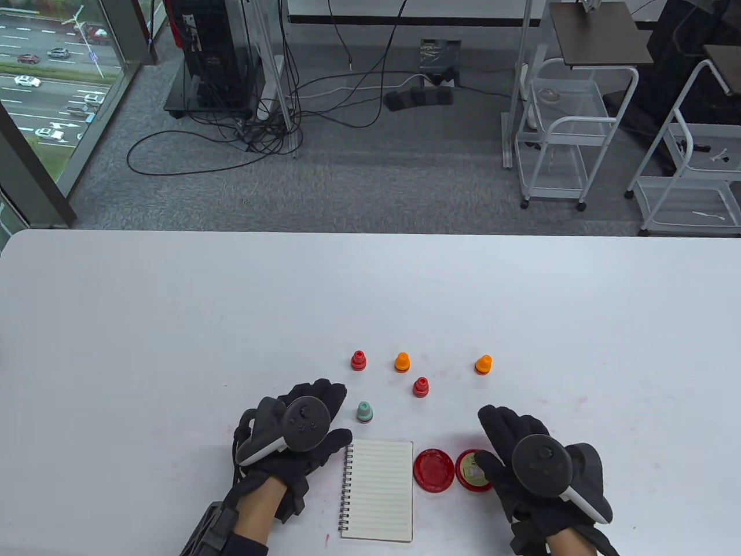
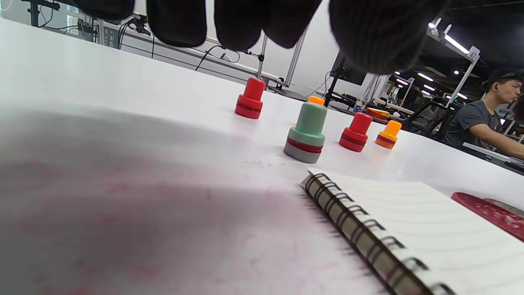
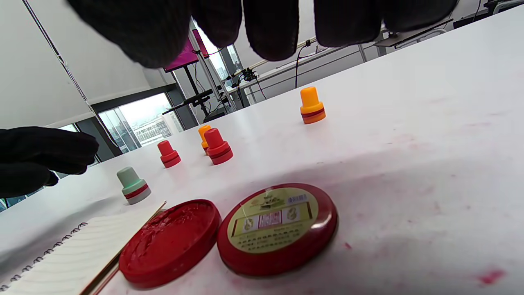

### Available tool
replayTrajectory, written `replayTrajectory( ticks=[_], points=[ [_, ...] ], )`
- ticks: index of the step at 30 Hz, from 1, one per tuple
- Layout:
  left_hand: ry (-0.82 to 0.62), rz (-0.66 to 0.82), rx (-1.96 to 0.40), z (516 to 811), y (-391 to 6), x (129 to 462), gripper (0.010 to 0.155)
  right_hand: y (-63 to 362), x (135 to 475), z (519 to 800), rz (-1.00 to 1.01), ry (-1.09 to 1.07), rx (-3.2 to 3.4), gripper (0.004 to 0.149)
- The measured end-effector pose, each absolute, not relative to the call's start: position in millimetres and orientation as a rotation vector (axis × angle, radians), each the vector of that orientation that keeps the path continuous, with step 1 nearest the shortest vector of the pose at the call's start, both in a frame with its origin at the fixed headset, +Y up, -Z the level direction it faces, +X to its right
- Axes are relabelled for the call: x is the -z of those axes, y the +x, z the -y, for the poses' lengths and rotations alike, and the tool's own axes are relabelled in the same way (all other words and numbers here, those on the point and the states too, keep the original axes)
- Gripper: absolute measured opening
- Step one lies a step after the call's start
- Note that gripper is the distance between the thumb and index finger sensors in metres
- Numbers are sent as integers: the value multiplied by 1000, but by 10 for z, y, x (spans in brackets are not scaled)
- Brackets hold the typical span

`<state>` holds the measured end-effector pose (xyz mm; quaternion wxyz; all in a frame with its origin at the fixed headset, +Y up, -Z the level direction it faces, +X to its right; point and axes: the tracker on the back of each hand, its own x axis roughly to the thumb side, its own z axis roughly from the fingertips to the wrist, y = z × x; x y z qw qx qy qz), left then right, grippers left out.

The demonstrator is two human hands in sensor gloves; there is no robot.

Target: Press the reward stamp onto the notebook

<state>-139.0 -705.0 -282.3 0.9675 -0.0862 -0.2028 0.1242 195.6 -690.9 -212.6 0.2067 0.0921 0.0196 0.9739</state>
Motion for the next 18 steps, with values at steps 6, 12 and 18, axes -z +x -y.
replayTrajectory(
  ticks=[6,12,18],
  points=[
    [-212,386,-188,7217,-1227,3024,75,1983,2128,6905,-59,236,-2703,64],
    [-266,398,-168,7378,-1092,3082,74,2006,2129,6909,-58,221,-2700,64],
    [-262,389,-163,7381,-1012,3122,73,1985,2132,6935,-105,229,-2699,63]
  ],
)
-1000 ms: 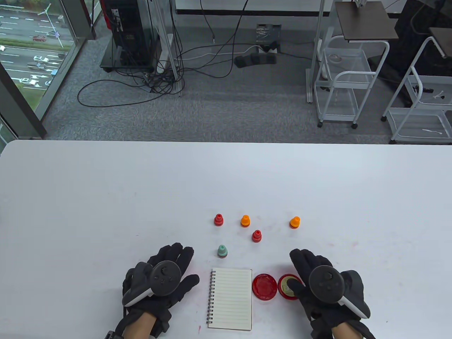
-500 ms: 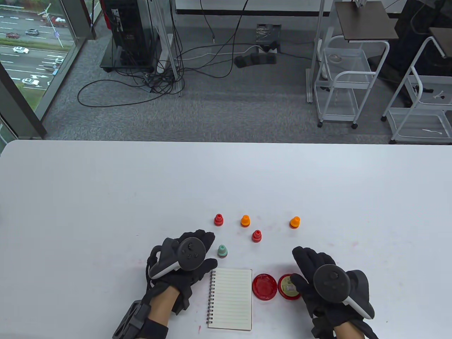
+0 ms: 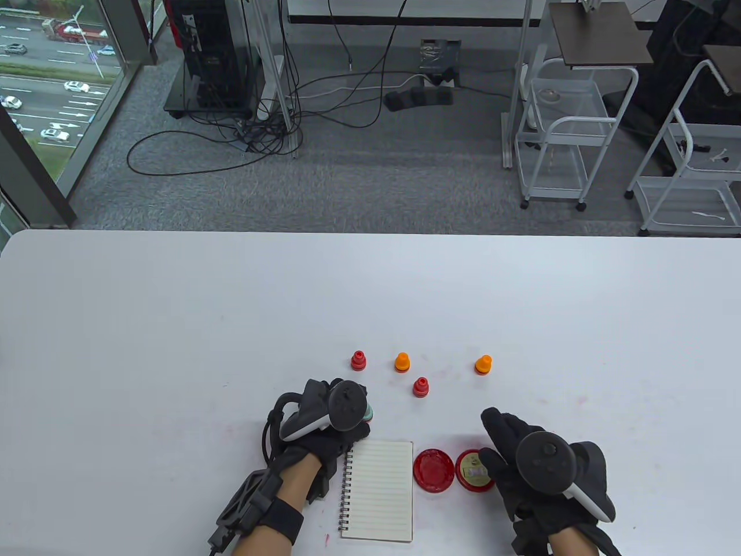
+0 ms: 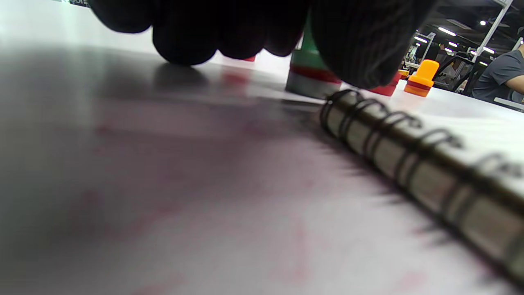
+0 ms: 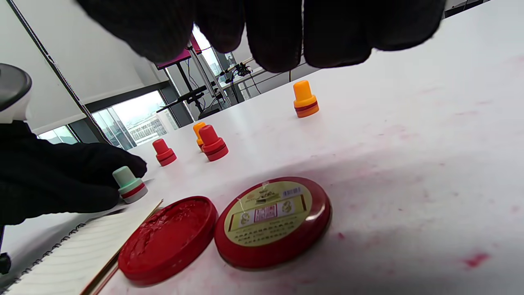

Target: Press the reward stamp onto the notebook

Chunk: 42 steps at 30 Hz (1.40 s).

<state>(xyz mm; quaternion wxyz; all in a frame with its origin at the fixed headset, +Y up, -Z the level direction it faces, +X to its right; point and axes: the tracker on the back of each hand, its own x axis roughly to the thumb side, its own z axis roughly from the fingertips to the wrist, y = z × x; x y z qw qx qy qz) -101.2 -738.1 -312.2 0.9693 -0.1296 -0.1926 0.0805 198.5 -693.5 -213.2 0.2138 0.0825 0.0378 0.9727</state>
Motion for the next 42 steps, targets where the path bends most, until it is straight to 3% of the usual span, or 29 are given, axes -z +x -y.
replayTrajectory(
  ticks=[12,22,28,36,42],
  points=[
    [-283,345,-242,7394,-1010,3159,63,1972,2129,6954,-143,237,-2684,63],
    [-133,378,-428,6950,-1231,2762,66,1802,2139,7037,-190,338,-2717,62],
    [-43,475,-496,6776,-1379,2499,67,1683,2084,7062,-204,402,-2698,63],
    [-42,461,-608,6816,-1462,2273,68,1475,2009,6999,-128,538,-2625,63],
    [-80,521,-569,6926,-1238,2192,67,1352,1952,6879,-53,602,-2462,56]
  ],
)
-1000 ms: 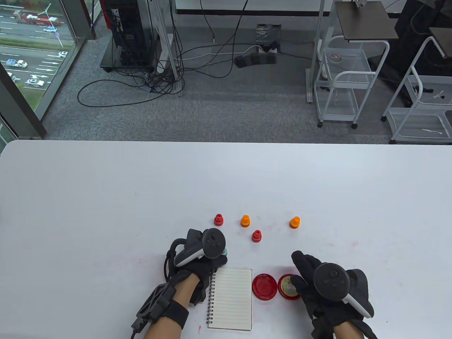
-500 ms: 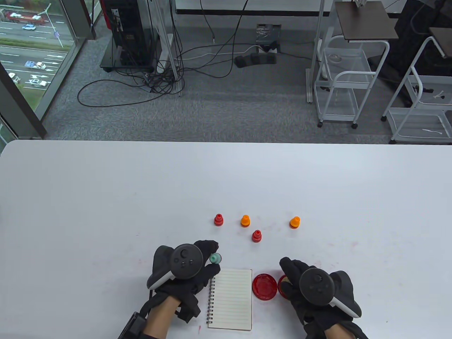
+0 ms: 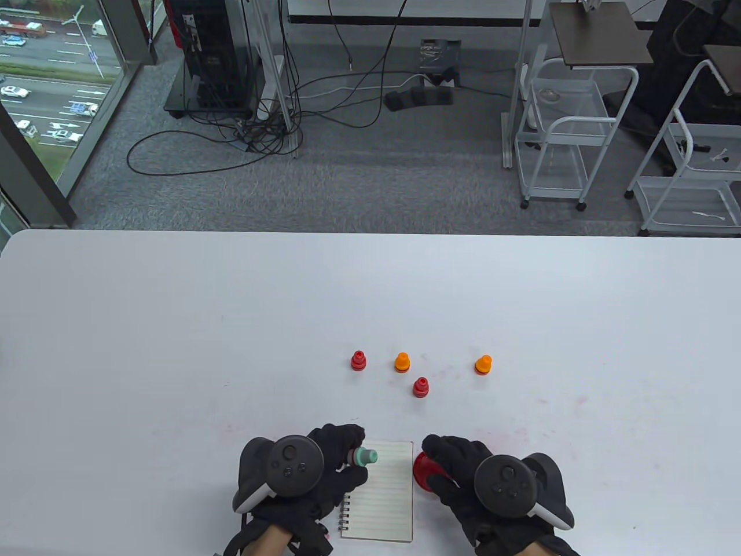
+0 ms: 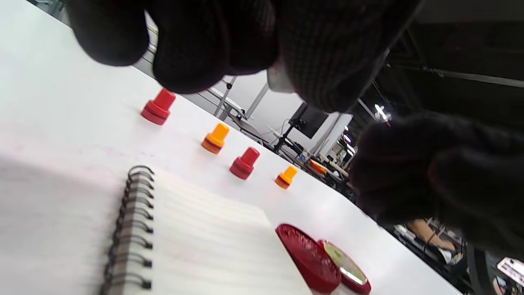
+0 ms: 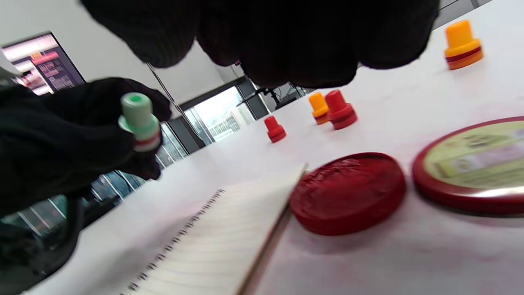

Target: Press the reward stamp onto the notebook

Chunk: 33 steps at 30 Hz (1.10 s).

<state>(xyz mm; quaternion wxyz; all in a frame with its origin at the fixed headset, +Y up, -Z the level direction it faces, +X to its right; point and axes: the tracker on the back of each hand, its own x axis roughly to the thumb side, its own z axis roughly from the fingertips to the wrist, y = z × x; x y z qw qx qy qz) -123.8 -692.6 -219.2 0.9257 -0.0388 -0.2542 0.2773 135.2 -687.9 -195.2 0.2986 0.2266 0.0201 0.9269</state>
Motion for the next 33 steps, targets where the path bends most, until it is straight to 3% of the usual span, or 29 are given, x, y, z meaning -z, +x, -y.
replayTrajectory(
  ticks=[4,11,31,33],
  points=[
    [-57,596,-495,6991,-1010,2120,68,1263,1923,6908,39,555,-2324,56],
    [-45,655,-494,7017,-825,2046,69,1139,1939,7005,-18,540,-2380,56],
    [-101,646,-454,7063,-882,2067,69,1172,1941,6994,48,563,-2360,50],
    [-136,615,-530,7084,-963,2091,69,1204,1943,6973,61,552,-2347,50]
  ],
)
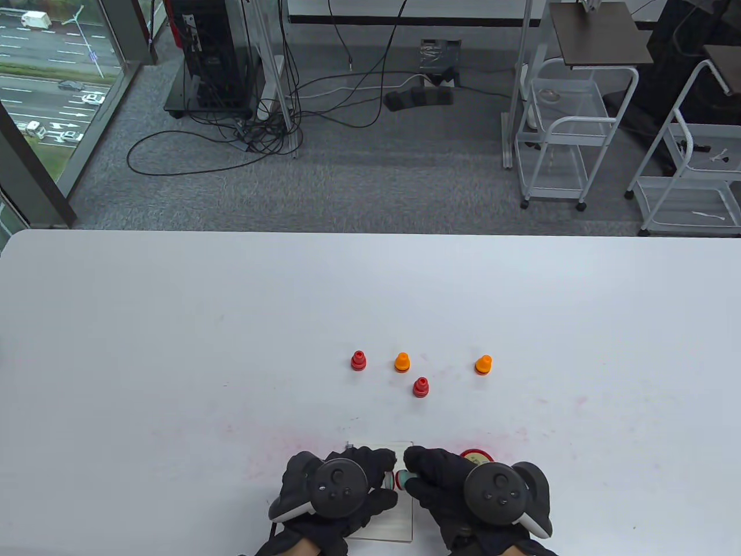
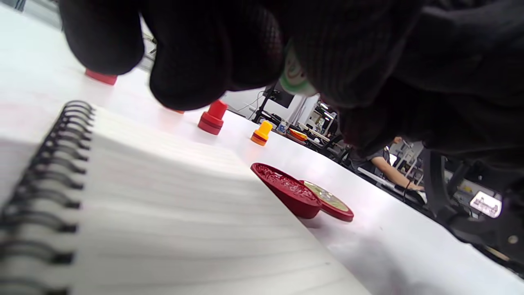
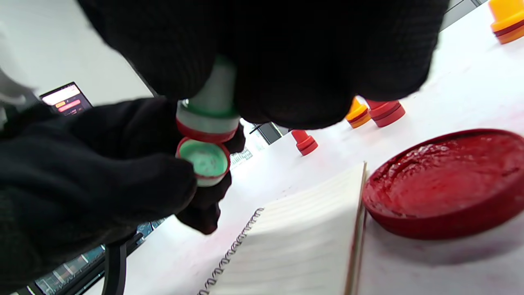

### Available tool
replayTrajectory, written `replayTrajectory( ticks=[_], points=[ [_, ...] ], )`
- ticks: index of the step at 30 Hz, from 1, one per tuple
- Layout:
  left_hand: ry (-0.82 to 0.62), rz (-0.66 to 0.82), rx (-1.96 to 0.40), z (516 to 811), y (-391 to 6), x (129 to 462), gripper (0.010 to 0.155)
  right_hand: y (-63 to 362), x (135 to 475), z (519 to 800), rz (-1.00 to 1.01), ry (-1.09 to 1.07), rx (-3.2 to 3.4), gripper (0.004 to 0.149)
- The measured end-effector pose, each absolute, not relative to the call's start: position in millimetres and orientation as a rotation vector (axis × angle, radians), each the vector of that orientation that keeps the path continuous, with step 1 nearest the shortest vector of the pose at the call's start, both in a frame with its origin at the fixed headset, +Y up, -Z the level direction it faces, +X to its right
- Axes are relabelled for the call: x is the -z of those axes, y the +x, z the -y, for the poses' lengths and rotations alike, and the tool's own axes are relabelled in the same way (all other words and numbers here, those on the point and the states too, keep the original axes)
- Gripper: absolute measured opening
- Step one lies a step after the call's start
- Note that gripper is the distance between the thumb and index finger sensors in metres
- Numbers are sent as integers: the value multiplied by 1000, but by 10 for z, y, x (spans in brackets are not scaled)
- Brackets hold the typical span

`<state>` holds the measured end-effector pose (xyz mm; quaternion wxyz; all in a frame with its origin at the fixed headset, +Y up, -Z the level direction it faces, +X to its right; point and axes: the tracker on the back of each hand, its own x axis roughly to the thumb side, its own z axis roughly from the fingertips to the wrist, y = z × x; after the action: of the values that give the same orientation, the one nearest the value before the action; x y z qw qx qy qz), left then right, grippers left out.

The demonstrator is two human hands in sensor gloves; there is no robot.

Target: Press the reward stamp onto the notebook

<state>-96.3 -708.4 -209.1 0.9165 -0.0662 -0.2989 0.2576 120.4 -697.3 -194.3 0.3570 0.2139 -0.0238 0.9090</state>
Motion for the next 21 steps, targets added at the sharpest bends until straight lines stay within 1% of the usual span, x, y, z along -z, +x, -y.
replayTrajectory(
  ticks=[3,6,9,11,14,16,21],
  points=[
    [-149,562,-622,7096,-1127,2131,68,1255,1944,6949,87,536,-2351,49],
    [-134,504,-609,7120,-1302,2195,66,1300,1953,6946,95,521,-2351,49],
    [-190,458,-595,7185,-1409,2265,65,1340,1960,6953,96,503,-2350,49],
    [-202,437,-548,7224,-1427,2299,65,1361,1964,6960,96,495,-2352,49],
    [-200,423,-373,7264,-1451,2327,64,1388,1965,6965,94,486,-2356,49],
    [-205,403,-296,7295,-1504,2347,64,1401,1966,6963,98,482,-2359,49],
    [-237,345,-343,7380,-1663,2399,63,1424,1976,6982,83,471,-2363,49]
  ],
)
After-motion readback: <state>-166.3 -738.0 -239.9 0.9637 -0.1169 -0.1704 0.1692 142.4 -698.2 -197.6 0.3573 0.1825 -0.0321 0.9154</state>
